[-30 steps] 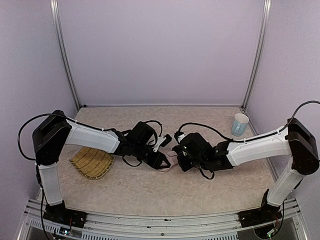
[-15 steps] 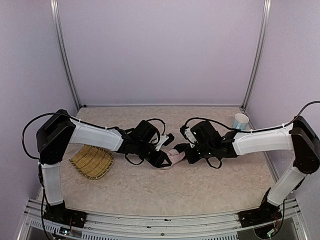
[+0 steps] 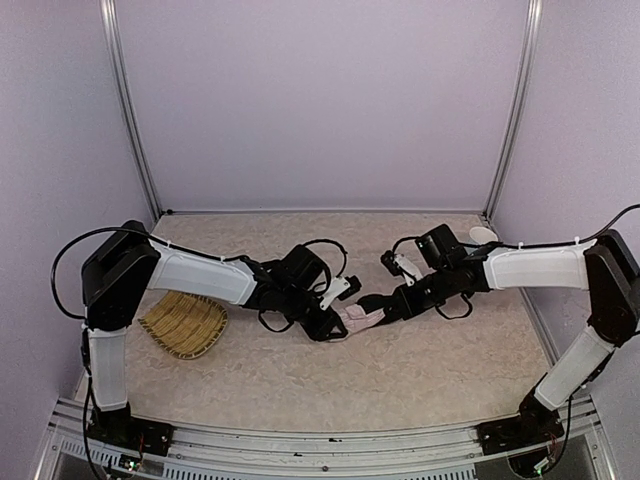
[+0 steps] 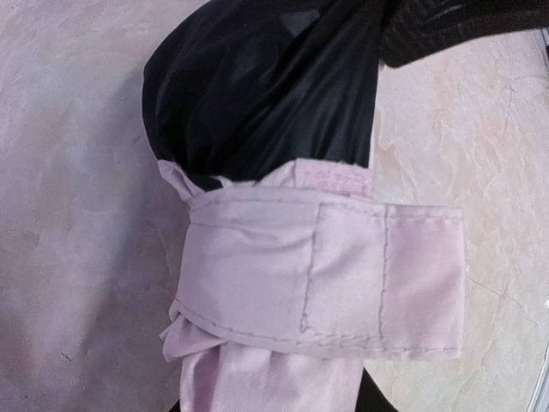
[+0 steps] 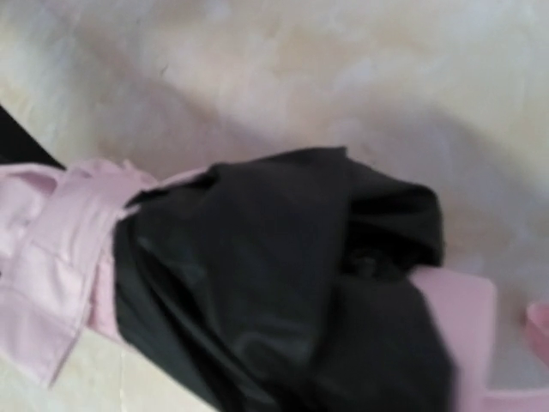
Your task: Put away the umbrella
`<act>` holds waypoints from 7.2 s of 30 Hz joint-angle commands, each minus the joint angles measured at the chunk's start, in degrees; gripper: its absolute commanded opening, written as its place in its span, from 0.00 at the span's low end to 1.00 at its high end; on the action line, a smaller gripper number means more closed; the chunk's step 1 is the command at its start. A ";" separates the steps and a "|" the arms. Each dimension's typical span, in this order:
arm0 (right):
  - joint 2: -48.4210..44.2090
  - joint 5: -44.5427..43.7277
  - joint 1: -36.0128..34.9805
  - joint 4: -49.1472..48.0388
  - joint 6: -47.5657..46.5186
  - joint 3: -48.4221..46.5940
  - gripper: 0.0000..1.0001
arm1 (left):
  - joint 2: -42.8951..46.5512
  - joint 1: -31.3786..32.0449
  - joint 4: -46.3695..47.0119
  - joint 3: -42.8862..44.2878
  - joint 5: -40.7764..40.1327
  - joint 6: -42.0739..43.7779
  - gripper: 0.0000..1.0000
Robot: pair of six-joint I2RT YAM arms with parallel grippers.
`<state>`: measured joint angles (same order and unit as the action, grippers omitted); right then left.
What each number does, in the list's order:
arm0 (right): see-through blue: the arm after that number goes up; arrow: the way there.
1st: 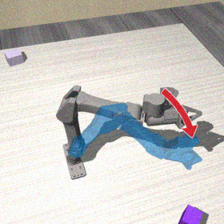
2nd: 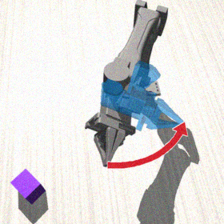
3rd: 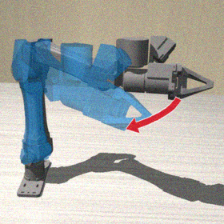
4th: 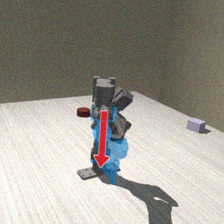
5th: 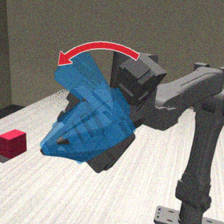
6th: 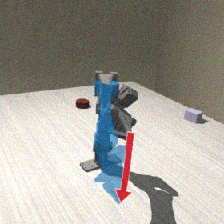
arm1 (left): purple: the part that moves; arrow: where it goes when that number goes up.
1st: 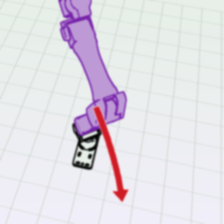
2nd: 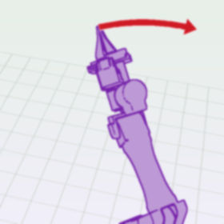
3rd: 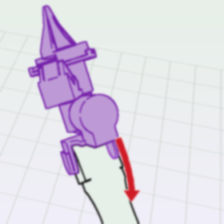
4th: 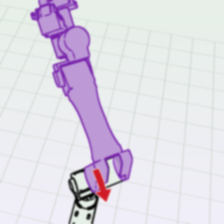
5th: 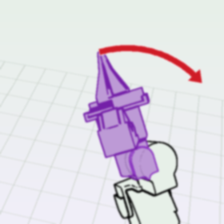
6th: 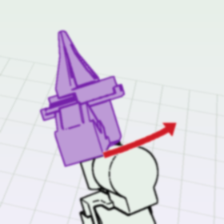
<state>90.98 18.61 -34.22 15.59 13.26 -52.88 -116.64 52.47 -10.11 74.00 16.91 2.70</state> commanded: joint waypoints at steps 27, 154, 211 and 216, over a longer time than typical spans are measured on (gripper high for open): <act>-12.20 -10.48 -10.30 1.36 -18.31 -3.55 0.51 | -0.26 0.44 -12.88 -1.97 3.46 7.26 0.00; 5.08 -8.02 4.86 -13.41 15.06 18.18 0.00 | 5.46 -3.16 -3.19 -13.34 3.90 17.30 0.00; -15.55 -26.13 2.05 -1.79 15.10 12.83 0.39 | 10.90 4.95 23.50 -27.09 -17.85 24.27 0.77; -18.02 -26.16 2.71 -4.99 11.22 12.23 0.63 | 14.13 4.66 24.73 -28.75 -20.17 23.84 0.99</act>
<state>75.72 -6.33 -32.45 13.19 29.26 -39.24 -105.14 57.06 16.12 47.75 -1.96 25.87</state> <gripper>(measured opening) 0.558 0.977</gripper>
